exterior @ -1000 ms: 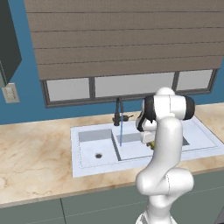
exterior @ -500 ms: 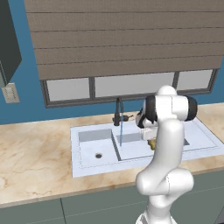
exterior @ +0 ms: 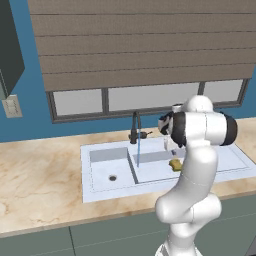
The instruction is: Soak the sponge with water for a few seconds and then drop it inside the sink.
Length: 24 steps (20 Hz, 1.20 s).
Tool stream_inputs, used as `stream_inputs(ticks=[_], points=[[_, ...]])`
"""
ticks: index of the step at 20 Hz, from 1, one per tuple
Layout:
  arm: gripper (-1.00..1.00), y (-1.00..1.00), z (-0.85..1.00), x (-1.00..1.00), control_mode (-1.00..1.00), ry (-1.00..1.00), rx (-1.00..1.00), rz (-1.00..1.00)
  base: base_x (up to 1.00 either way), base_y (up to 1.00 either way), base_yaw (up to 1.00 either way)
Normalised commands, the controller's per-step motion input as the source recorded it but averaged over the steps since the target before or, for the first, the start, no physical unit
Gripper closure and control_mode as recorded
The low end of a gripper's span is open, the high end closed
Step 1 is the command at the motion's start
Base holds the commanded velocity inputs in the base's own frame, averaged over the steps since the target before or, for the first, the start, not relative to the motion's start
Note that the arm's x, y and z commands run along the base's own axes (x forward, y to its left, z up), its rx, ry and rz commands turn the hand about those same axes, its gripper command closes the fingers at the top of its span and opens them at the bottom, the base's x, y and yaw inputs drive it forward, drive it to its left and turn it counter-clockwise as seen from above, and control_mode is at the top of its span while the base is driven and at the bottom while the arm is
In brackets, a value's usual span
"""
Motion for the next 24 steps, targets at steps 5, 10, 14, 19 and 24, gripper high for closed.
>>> stream_inputs(ticks=[5,10,14,19,24], points=[[-1.00,-0.08,0.54,-0.89,-1.00,0.00,0.13,-0.01,0.00,0.00,0.00],[-1.00,-0.05,0.37,-0.99,-1.00,0.00,0.09,0.00,0.00,0.00,0.00],[-1.00,0.00,0.25,-0.73,-1.00,0.00,0.04,0.00,0.00,0.00,0.00],[-1.00,0.06,0.31,-0.61,-1.00,0.00,0.03,0.00,0.00,0.00,0.00],[-1.00,0.11,0.40,-0.47,-1.00,0.00,0.00,0.00,0.00,0.00,0.00]])
